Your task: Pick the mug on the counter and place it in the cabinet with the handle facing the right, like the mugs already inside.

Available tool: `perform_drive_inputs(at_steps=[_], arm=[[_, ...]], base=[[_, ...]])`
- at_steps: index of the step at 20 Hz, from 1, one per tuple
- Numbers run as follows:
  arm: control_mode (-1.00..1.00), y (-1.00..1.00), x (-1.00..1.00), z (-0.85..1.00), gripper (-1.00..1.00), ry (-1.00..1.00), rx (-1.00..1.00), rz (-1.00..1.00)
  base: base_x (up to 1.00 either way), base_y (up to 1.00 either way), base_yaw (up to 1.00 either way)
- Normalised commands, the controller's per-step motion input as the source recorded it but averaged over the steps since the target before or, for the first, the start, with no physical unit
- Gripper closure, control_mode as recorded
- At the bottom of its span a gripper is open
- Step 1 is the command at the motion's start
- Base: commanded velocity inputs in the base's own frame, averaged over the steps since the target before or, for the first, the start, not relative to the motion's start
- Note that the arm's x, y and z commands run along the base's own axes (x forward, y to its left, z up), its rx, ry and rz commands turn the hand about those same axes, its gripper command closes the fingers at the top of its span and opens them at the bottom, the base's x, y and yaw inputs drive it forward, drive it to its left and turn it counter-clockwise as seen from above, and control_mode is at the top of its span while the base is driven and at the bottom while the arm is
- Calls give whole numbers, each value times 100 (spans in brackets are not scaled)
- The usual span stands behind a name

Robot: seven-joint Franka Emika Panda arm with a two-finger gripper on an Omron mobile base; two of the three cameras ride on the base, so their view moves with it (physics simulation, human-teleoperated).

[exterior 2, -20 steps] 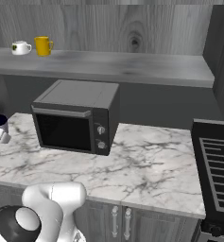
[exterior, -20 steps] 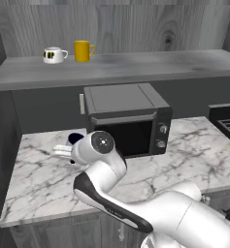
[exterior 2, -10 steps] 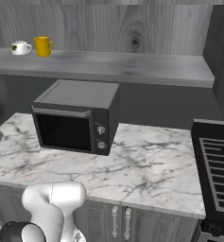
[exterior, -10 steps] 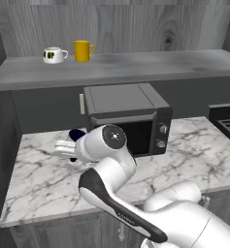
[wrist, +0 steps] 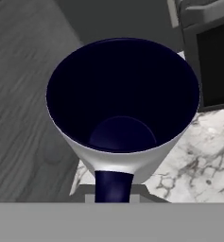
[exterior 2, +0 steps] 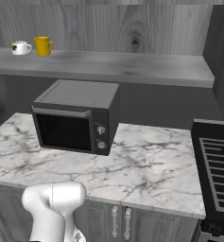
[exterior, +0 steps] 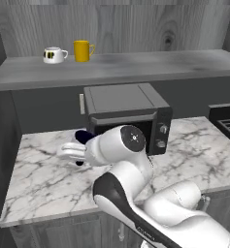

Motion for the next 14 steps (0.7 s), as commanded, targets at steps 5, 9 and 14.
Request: perform_drive_inputs(at_steps=[5,9,14], arm=[[-100,-36,-32,39,100,0,1,7],[-100,-36,-22,31,100,0,0,8],[-100,-37,-5,35,100,0,0,12]], base=[[0,0,0],[0,0,0],[0,0,0]])
